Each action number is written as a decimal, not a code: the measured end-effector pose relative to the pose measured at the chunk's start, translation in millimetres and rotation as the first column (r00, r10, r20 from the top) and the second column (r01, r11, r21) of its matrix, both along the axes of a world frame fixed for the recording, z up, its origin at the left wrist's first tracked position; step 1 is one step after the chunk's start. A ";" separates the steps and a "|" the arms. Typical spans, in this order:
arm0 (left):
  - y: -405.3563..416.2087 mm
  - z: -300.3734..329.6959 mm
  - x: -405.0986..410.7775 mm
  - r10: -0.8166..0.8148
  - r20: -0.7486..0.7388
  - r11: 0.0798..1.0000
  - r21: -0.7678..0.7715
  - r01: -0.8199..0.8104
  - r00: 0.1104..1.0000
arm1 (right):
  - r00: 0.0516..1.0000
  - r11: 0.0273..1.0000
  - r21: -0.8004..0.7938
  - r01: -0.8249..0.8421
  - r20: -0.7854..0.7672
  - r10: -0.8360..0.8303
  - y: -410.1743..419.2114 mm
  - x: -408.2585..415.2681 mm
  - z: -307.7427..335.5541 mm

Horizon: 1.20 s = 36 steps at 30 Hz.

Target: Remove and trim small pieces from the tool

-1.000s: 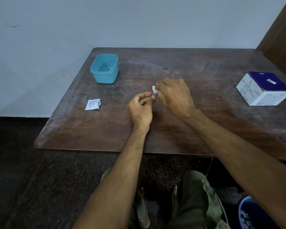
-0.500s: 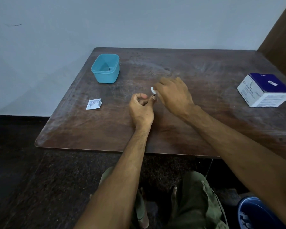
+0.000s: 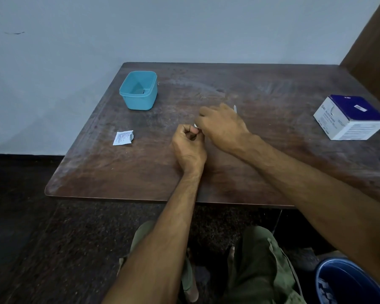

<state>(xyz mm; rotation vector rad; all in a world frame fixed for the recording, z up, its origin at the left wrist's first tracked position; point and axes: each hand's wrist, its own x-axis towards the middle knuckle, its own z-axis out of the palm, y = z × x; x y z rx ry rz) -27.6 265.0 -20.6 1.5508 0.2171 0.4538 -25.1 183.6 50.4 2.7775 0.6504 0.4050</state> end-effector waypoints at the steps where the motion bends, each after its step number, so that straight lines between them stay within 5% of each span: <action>1: 0.0 -0.3 -0.1 0.002 -0.004 1.000 0.004 -0.002 1.000 | 0.999 0.999 -0.016 0.033 0.003 -0.033 -2.6 3.1 1.9; 5: -0.6 -0.4 -0.6 -0.011 -0.022 1.000 -0.003 0.011 1.000 | 0.990 0.989 -0.038 0.141 0.009 -0.141 -10.8 14.2 8.4; 10: 1.4 -0.9 -0.4 0.005 0.015 1.000 0.026 -0.005 1.000 | 0.998 0.996 -0.087 0.012 -0.064 -0.018 8.2 3.2 10.3; 13: 0.9 -1.5 -0.6 0.005 0.010 1.000 0.012 -0.005 1.000 | 0.996 0.993 -0.088 0.074 -0.035 -0.077 2.7 7.5 13.4; 19: 0.3 -1.4 2.1 -0.003 -0.008 0.998 -0.061 0.002 1.000 | 0.995 0.968 0.235 0.089 0.011 -0.095 -22.4 20.0 5.5; 21: 1.3 0.4 1.8 -0.002 -0.019 0.996 -0.090 0.000 1.000 | 0.993 0.889 0.446 0.100 0.010 -0.117 -23.7 21.9 -10.0; 24: 2.8 2.3 1.2 -0.030 -0.013 0.987 -0.157 0.028 0.999 | 0.988 0.576 0.809 0.118 -0.038 -0.150 -27.7 17.0 -27.0; 27: 2.8 4.2 0.4 -0.070 -0.011 0.968 -0.242 0.065 0.997 | 0.977 0.335 0.936 0.110 -0.041 -0.208 -33.3 11.7 -32.6; 36: 2.8 3.5 0.7 -0.113 0.013 0.977 -0.179 0.114 0.993 | 0.987 0.390 0.916 0.087 -0.026 -0.160 -19.6 11.1 -28.5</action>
